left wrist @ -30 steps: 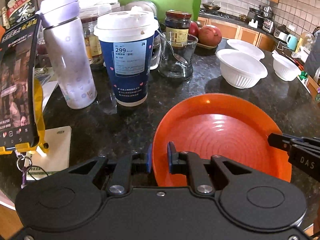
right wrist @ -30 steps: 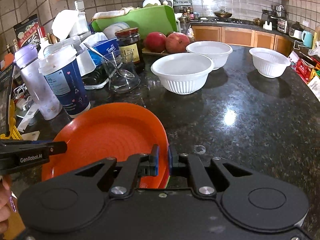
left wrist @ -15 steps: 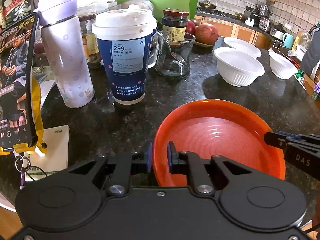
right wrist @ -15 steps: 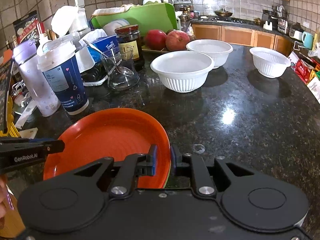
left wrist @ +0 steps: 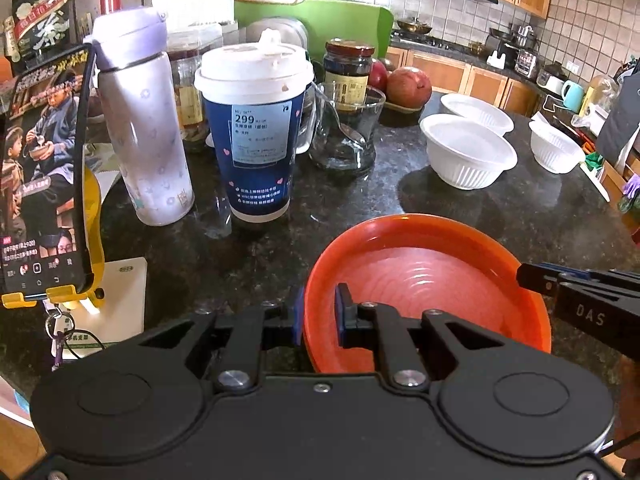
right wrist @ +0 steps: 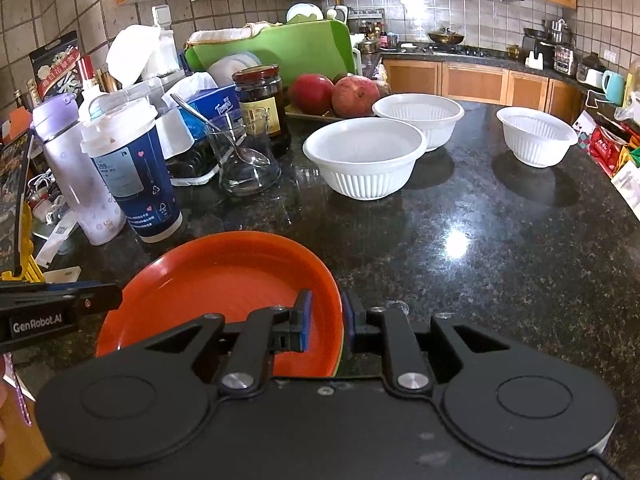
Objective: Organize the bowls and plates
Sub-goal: 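Lower the held orange plate onto the magenta plate with the left tool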
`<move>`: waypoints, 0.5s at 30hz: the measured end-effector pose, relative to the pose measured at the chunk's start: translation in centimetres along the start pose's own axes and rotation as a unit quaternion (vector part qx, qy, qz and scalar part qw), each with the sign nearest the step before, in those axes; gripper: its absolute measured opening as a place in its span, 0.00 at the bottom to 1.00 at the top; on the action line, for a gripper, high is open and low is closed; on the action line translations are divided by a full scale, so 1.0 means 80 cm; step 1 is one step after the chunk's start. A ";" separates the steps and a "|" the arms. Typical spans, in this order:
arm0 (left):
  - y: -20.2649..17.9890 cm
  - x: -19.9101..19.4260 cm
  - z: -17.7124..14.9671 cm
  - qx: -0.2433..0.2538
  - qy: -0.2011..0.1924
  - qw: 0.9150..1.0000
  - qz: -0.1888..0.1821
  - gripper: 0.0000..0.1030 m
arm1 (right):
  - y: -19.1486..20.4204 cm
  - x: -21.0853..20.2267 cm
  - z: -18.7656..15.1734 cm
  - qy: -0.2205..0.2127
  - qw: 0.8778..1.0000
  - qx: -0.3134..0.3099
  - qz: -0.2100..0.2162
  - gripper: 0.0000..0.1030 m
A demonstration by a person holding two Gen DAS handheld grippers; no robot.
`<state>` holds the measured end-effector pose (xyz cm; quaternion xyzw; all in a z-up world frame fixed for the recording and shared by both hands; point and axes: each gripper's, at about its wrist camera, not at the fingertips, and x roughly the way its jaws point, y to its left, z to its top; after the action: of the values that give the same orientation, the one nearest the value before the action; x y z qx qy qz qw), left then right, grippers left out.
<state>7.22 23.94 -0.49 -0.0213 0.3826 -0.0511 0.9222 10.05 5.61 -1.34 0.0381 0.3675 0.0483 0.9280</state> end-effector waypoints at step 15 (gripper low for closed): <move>-0.010 -0.004 -0.001 0.005 0.002 1.000 0.019 0.20 | 0.006 -0.018 -0.009 -0.011 1.000 0.022 -0.006 0.35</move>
<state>6.85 23.15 -0.28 -0.0089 0.3844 -0.0354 0.9224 8.50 5.91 -0.82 0.0562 0.3587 0.0339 0.9311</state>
